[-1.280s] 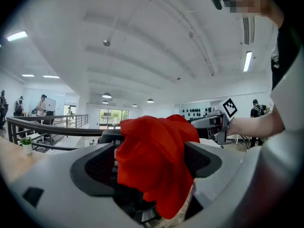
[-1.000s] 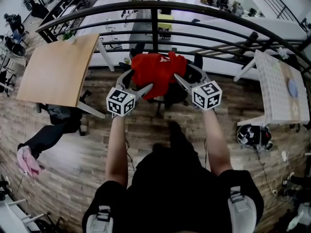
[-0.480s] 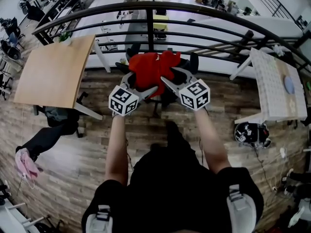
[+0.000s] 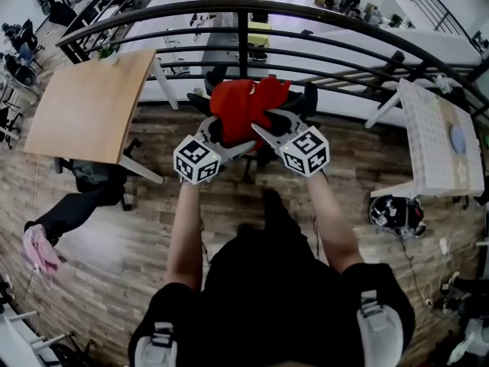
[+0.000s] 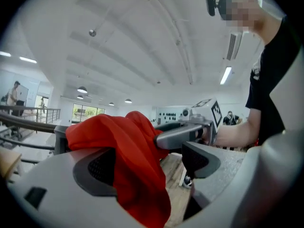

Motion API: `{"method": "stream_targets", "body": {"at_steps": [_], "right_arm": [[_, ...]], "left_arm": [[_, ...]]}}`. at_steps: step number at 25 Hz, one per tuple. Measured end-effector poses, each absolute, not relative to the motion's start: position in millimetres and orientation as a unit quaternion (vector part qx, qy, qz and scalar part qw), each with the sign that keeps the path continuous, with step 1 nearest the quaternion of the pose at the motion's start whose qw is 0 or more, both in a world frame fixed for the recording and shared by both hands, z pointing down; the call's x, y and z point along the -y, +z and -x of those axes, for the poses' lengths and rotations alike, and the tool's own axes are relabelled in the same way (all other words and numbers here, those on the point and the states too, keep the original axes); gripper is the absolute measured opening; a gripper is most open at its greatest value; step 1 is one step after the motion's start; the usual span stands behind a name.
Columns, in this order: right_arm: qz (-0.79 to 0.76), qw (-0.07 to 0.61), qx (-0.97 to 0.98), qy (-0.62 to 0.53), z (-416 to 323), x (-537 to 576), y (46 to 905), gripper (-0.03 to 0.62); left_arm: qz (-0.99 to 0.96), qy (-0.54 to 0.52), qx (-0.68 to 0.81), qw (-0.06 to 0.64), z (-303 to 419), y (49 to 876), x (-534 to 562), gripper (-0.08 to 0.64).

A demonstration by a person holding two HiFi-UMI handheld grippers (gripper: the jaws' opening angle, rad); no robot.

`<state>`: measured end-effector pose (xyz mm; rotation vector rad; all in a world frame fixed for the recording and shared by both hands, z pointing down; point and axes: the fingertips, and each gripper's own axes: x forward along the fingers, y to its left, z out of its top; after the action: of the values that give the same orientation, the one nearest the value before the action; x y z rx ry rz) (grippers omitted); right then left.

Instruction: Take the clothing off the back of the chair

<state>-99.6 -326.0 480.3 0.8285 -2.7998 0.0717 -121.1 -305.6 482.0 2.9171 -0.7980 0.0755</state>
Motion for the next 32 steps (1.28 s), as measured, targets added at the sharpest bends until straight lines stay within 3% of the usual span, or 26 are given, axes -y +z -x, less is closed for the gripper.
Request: {"method": "stream_targets", "body": {"at_steps": [3, 5, 14, 22, 27, 32], "right_arm": [[-0.234, 0.162, 0.958, -0.033, 118.7, 300.5, 487.2, 0.128], [-0.209, 0.203, 0.953, -0.084, 131.0, 287.8, 499.0, 0.166], [-0.195, 0.214, 0.951, -0.107, 135.8, 277.4, 517.7, 0.184], [-0.163, 0.262, 0.947, -0.084, 115.0, 261.3, 559.9, 0.186], [-0.179, 0.266, 0.946, -0.056, 86.7, 264.8, 568.9, 0.181], [-0.213, 0.243, 0.946, -0.028, 60.0, 277.0, 566.0, 0.170]], "left_arm": [[-0.960, -0.061, 0.238, 0.135, 136.8, 469.1, 304.8, 0.417], [-0.953, -0.079, 0.245, 0.160, 144.4, 467.1, 310.1, 0.417], [-0.923, 0.000, 0.356, 0.147, 129.5, 483.5, 347.4, 0.416], [-0.878, 0.061, 0.453, 0.140, 123.9, 506.7, 376.5, 0.417], [-0.865, 0.042, 0.479, 0.144, 121.1, 510.7, 389.1, 0.412], [-0.869, 0.027, 0.471, 0.151, 128.1, 508.4, 385.4, 0.310]]}}
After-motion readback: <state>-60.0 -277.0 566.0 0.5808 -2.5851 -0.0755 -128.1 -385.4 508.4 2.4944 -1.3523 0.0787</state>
